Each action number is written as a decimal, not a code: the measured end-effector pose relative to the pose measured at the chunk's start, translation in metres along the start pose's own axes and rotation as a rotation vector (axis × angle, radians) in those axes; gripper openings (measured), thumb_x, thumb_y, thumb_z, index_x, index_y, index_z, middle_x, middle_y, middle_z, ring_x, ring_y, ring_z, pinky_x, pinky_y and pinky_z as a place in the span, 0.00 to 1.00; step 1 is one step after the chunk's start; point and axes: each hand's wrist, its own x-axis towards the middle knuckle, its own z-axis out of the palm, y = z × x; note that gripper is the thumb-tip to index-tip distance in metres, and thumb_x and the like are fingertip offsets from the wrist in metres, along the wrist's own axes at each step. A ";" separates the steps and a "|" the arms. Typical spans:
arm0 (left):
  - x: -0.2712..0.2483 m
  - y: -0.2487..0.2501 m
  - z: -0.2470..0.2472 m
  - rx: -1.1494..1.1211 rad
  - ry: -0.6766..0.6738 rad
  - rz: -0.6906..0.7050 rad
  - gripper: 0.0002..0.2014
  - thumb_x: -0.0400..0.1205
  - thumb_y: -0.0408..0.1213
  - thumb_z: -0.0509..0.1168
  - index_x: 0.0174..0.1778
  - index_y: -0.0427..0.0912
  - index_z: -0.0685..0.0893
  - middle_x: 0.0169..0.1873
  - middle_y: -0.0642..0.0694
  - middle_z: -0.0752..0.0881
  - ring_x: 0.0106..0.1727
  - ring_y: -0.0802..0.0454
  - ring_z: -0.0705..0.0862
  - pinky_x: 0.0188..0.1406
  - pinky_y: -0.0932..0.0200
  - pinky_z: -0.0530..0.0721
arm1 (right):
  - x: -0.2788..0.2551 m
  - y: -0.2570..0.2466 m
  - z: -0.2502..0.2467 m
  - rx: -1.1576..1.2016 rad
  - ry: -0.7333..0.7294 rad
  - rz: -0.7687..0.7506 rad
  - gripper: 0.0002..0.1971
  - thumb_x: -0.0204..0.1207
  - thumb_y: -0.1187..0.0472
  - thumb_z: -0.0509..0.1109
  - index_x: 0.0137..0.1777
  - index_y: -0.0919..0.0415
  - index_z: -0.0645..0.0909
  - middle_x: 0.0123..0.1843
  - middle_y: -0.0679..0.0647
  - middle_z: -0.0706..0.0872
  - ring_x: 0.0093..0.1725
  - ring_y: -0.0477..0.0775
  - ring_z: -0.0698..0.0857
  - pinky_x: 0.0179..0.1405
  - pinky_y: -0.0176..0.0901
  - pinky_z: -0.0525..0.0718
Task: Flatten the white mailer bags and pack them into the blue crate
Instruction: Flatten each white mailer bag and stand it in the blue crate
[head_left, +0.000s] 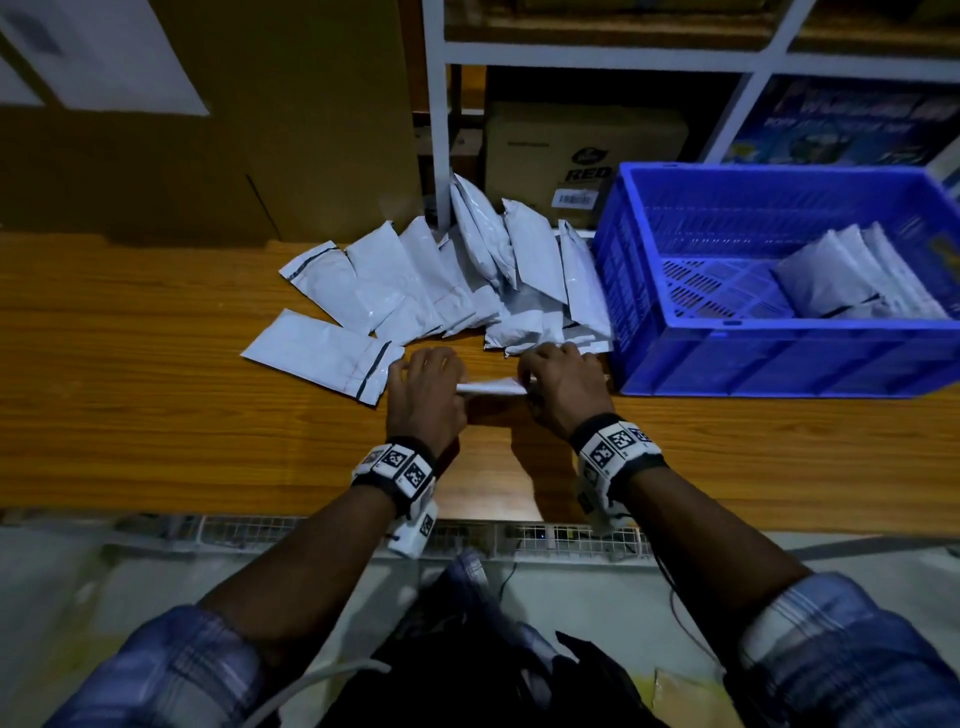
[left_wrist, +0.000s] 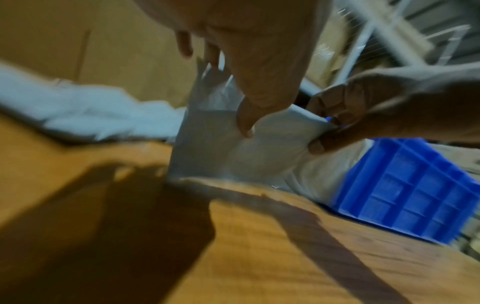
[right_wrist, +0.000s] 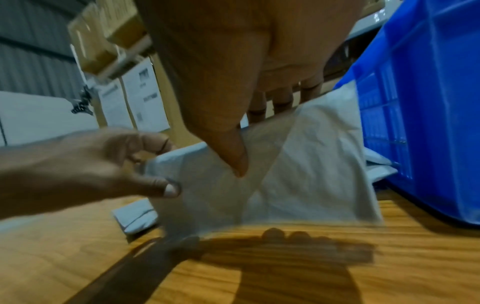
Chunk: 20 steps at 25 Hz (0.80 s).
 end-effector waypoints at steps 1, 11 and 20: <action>0.000 0.000 -0.002 -0.009 -0.008 0.026 0.18 0.66 0.35 0.74 0.49 0.53 0.79 0.56 0.53 0.80 0.61 0.48 0.77 0.60 0.48 0.72 | -0.006 -0.002 0.002 0.010 0.020 -0.004 0.12 0.72 0.57 0.74 0.54 0.51 0.79 0.60 0.54 0.84 0.60 0.62 0.79 0.55 0.56 0.76; -0.048 0.006 0.056 -0.188 -0.360 -0.035 0.24 0.69 0.39 0.70 0.62 0.47 0.75 0.82 0.42 0.67 0.83 0.43 0.63 0.83 0.46 0.63 | -0.064 -0.019 0.088 0.278 -0.487 0.127 0.52 0.67 0.50 0.65 0.82 0.29 0.32 0.85 0.46 0.26 0.83 0.56 0.24 0.82 0.59 0.29; -0.048 0.022 0.079 -0.025 -0.349 0.010 0.30 0.91 0.50 0.44 0.88 0.53 0.40 0.88 0.50 0.41 0.88 0.45 0.38 0.86 0.41 0.38 | -0.064 -0.025 0.103 0.234 -0.367 0.162 0.30 0.85 0.37 0.39 0.82 0.33 0.29 0.84 0.45 0.24 0.82 0.54 0.22 0.80 0.58 0.26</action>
